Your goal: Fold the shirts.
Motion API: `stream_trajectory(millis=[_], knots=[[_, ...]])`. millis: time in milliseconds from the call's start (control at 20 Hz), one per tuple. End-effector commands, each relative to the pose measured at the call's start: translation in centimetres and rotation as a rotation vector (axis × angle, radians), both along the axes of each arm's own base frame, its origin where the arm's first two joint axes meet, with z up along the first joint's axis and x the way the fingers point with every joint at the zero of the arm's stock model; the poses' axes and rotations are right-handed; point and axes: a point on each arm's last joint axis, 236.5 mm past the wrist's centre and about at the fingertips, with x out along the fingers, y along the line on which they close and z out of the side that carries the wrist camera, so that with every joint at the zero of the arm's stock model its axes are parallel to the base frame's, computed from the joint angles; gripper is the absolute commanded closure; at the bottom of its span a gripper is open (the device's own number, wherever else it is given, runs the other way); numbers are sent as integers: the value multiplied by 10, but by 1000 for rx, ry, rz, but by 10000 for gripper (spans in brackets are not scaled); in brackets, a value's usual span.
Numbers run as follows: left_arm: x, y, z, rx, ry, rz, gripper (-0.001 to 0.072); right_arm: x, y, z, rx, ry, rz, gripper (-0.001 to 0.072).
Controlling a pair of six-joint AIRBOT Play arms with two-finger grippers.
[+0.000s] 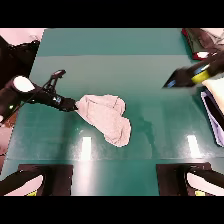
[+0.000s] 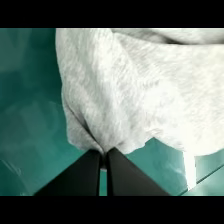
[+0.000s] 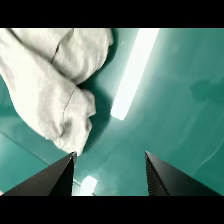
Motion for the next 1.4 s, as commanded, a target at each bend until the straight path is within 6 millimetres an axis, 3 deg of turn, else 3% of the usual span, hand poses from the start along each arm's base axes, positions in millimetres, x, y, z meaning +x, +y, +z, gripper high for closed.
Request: stream_trajectory(millis=[0,100,200,400,450,500,550,600,700,750,900,1000,1100,1200,1350], knots=[[-5,0,31,-14,-84,-1,684,-49,57,-97,71,153,23,209],[-11,-1,30,-15,-63,-10,683,-78,87,-145,98,218,25,209],[-16,-1,29,-14,-46,-20,683,-100,107,-178,94,257,45,209],[-21,-1,28,-13,-29,-31,683,-118,141,-202,95,278,91,219],[-22,-1,28,-13,-25,-34,684,-119,147,-202,90,270,114,321],[-22,-2,28,-13,-23,-35,683,-118,151,-200,83,251,141,477],[-22,-1,28,-13,-25,-34,684,-113,154,-194,86,222,167,705],[-21,-1,30,-13,-31,-33,684,-106,157,-183,90,184,186,698],[-9,-2,53,-14,-90,-34,684,-83,158,-142,124,86,199,699],[-1,-4,78,-20,-146,-41,684,-67,157,-110,163,21,190,699],[16,-8,190,-46,-379,-64,684,-22,139,20,275,-279,136,699],[10,-9,271,-66,-557,-72,684,-7,115,113,331,-510,80,700],[-9,-7,348,-81,-743,-81,684,-10,88,189,362,-700,31,700],[-37,-4,410,-105,-897,-71,684,-25,66,243,379,-834,-13,700],[-74,-6,461,-173,-1019,-59,684,-53,48,280,372,-912,-21,700]])
